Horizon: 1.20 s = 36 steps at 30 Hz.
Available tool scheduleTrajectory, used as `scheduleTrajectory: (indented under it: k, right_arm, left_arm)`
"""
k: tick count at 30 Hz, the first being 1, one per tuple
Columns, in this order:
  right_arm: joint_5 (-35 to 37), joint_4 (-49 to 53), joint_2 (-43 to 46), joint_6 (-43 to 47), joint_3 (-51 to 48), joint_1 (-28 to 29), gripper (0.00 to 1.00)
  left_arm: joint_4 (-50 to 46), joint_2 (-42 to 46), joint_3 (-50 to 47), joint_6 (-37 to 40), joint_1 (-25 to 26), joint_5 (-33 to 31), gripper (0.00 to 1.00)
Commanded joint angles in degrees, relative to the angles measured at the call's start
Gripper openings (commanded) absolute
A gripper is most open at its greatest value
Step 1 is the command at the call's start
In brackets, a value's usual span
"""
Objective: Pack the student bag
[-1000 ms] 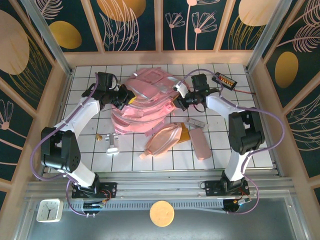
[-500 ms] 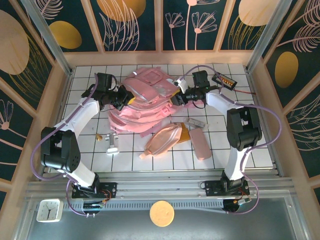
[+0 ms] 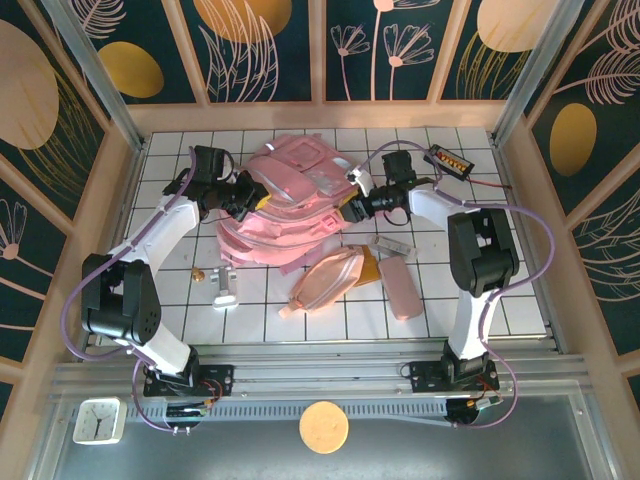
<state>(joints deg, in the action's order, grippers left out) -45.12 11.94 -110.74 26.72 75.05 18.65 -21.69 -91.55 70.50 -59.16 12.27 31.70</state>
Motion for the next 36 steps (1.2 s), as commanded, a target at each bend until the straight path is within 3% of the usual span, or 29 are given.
scheduleTrajectory:
  k: [1,11,22,30,36]
  right_arm:
    - [-0.78,0.06,-1.74,1.13,-0.48,0.98,0.47]
    - [0.21,-4.19,1.04,3.51,-4.45,1.33,0.5]
    - [1.54,-7.76,-1.3,2.99,0.07,1.3,0.47]
    - [-0.34,-8.69,-2.37,1.34,1.94,1.59,0.31]
    - [0.59,-8.69,-1.87,1.18,1.45,2.02,0.07]
  left_arm:
    - [2.71,1.9,2.19,0.7,-0.5,1.69,0.0]
    - [4.58,2.08,3.78,-2.57,-0.56,2.05,0.0]
    - [3.82,2.05,5.08,-3.24,-0.51,3.03,0.0]
    - [4.48,2.68,3.77,-3.57,-0.54,3.27,0.0]
    - [4.75,3.09,3.04,-3.58,-0.5,3.21,0.0]
